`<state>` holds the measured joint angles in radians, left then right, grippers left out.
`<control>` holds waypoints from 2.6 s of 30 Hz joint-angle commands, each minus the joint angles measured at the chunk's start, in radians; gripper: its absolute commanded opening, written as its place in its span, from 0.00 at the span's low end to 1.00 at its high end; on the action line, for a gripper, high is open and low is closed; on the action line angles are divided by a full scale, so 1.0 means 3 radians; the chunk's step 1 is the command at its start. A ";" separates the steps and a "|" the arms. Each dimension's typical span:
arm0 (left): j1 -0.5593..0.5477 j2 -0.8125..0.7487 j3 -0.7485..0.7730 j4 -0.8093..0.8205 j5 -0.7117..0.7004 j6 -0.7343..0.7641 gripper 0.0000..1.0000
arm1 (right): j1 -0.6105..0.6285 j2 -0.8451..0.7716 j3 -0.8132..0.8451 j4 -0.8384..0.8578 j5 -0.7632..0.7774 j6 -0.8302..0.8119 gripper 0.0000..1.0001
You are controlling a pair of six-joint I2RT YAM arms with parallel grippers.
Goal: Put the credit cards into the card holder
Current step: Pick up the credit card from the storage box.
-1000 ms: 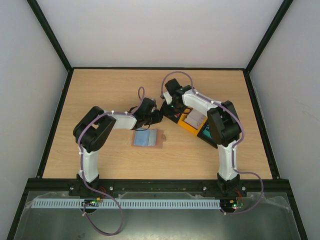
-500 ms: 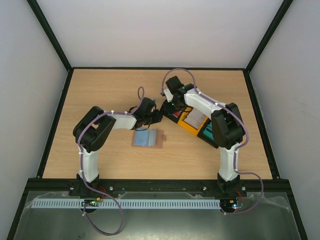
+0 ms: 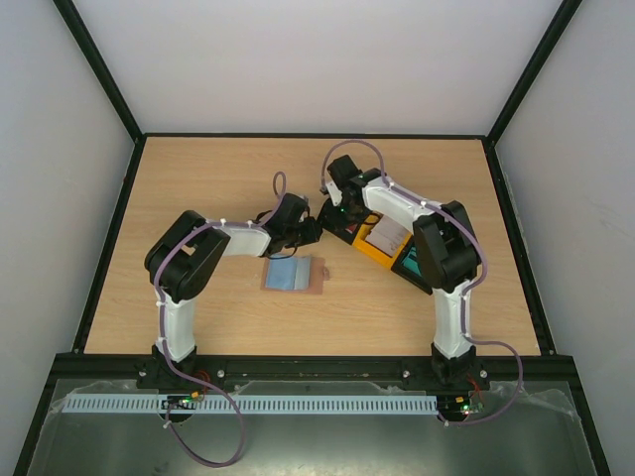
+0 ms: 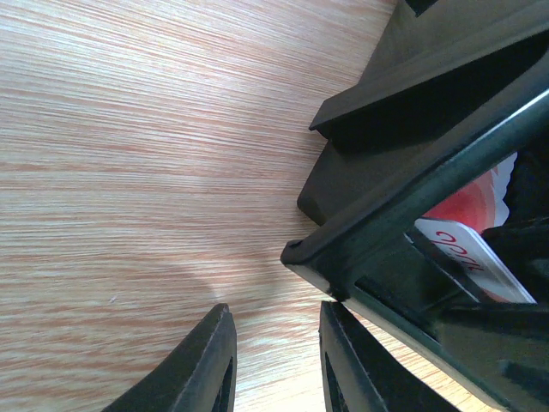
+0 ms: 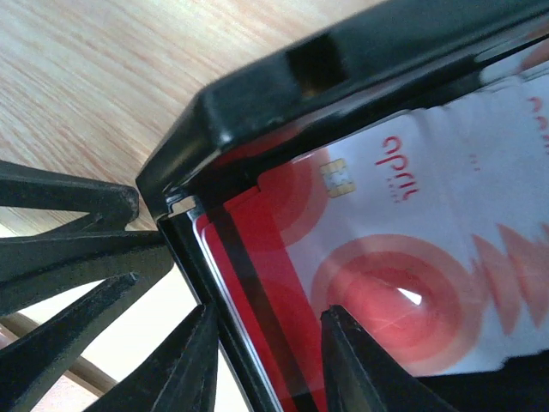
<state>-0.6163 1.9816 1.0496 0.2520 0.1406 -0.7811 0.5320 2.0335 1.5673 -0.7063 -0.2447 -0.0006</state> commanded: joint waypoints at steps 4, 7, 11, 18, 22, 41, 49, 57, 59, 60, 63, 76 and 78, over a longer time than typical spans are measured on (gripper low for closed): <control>0.0039 -0.0130 -0.0062 -0.0070 0.0007 0.0051 0.30 | 0.0021 0.0100 0.0013 -0.0122 -0.0208 -0.0098 0.24; 0.0035 -0.0161 -0.0067 -0.0077 0.0007 0.0052 0.31 | 0.0022 0.0029 0.0013 -0.0088 -0.0158 -0.0063 0.16; 0.0039 -0.0214 -0.0082 -0.0078 0.0021 0.0048 0.32 | 0.0015 -0.0114 0.0017 -0.0054 -0.0104 -0.0011 0.16; 0.0040 -0.0297 -0.0104 -0.0086 0.0036 0.0042 0.36 | -0.0023 -0.0188 -0.0002 -0.0022 -0.0116 0.0053 0.09; 0.0036 -0.0353 -0.0125 -0.0084 0.0048 0.0025 0.39 | -0.0048 -0.0238 -0.0021 0.0046 -0.0051 0.0122 0.05; 0.0142 -0.1141 -0.0312 0.0109 0.0484 -0.0425 0.75 | -0.0354 -0.1110 -0.0232 0.0677 0.0168 0.1347 0.02; 0.0201 -0.1361 -0.0111 -0.0009 0.0913 -0.0506 0.93 | -0.0721 -0.1693 -0.1023 0.1423 -0.0776 0.2939 0.02; 0.0209 -0.1232 0.0033 0.0088 0.1362 -0.0833 0.93 | -0.0781 -0.1933 -0.1715 0.2286 -0.1622 0.4103 0.02; 0.0201 -0.1160 0.0029 0.0246 0.1471 -0.0984 0.91 | -0.0780 -0.1989 -0.1833 0.2412 -0.1718 0.4260 0.02; 0.0198 -0.1118 0.0037 0.0317 0.1533 -0.1051 0.90 | -0.0777 -0.2008 -0.1890 0.2466 -0.1758 0.4324 0.02; 0.0183 -0.1002 0.0119 0.0329 0.1624 -0.1123 0.86 | -0.0781 -0.2050 -0.2036 0.2627 -0.1875 0.4498 0.02; 0.0161 -0.0806 0.0128 0.0849 0.1884 -0.1571 0.41 | -0.0777 -0.1940 -0.2198 0.3032 -0.2387 0.4280 0.02; 0.0162 -0.0794 0.0134 0.0844 0.1860 -0.1570 0.36 | -0.0781 -0.1945 -0.2222 0.3133 -0.2433 0.4317 0.02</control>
<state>-0.5625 1.7210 1.0637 0.4461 0.6659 -1.2182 0.2958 1.4448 0.9237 0.1459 -0.9039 1.3018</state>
